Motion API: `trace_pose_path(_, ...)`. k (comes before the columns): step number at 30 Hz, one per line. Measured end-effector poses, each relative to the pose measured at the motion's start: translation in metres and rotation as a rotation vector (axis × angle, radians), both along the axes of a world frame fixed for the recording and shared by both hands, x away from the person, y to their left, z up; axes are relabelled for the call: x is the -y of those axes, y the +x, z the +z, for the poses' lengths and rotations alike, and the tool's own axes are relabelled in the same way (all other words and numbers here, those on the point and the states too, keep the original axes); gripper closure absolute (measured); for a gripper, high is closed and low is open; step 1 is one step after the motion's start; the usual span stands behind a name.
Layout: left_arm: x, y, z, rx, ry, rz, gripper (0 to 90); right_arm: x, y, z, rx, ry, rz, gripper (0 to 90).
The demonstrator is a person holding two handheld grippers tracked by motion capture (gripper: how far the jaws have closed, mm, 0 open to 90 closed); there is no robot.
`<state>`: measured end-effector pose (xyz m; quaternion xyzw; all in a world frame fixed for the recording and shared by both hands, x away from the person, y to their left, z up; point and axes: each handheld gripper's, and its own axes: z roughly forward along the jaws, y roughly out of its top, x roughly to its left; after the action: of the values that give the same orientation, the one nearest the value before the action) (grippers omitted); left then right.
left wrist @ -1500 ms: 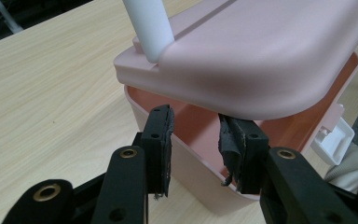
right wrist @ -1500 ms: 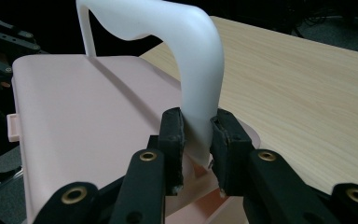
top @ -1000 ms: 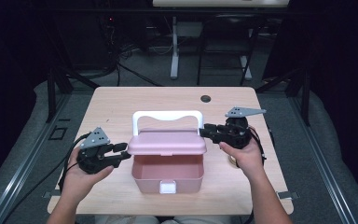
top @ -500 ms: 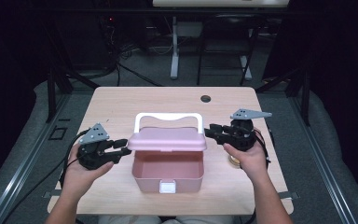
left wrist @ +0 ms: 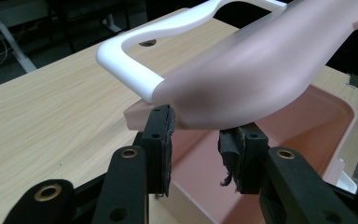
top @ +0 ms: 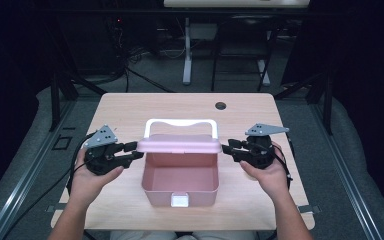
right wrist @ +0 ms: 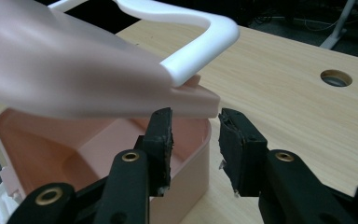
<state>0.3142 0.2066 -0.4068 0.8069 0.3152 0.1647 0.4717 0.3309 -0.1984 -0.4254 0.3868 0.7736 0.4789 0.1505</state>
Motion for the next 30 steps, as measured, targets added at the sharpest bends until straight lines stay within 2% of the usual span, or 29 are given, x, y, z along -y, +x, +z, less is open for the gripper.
trace_pose_path(2,0.001,0.001,0.001,-0.001,-0.002,-0.004,64.2,-0.002,0.000,-0.002,-0.010,-0.006,0.003,64.4)
trace_pose_path(3,0.001,0.004,0.001,-0.001,0.019,-0.005,64.2,-0.004,0.000,-0.004,-0.010,-0.018,-0.005,64.4)
trace_pose_path(5,0.001,0.005,0.002,0.001,0.011,-0.007,64.5,-0.007,0.001,-0.006,-0.011,-0.050,-0.013,63.9)
trace_pose_path(9,0.003,0.008,0.004,0.012,0.022,0.004,65.6,-0.009,-0.001,-0.005,-0.032,-0.068,0.024,63.5)
trace_pose_path(13,0.004,0.009,0.007,0.017,0.021,0.017,67.1,-0.013,0.000,-0.003,-0.029,-0.040,0.036,62.5)
trace_pose_path(18,0.003,0.013,0.009,0.008,0.010,0.019,67.3,-0.024,0.004,-0.005,-0.007,-0.073,0.017,62.7)
trace_pose_path(22,0.002,0.018,0.010,-0.001,-0.011,0.024,68.3,-0.028,0.010,-0.006,0.001,-0.067,-0.008,64.5)
trace_pose_path(26,0.004,0.022,0.015,0.000,0.012,0.027,69.2,-0.026,0.015,-0.006,-0.007,-0.038,-0.017,66.4)
trace_pose_path(30,0.006,0.026,0.018,0.007,0.011,0.041,70.1,-0.025,0.019,-0.005,-0.007,-0.031,-0.019,67.9)
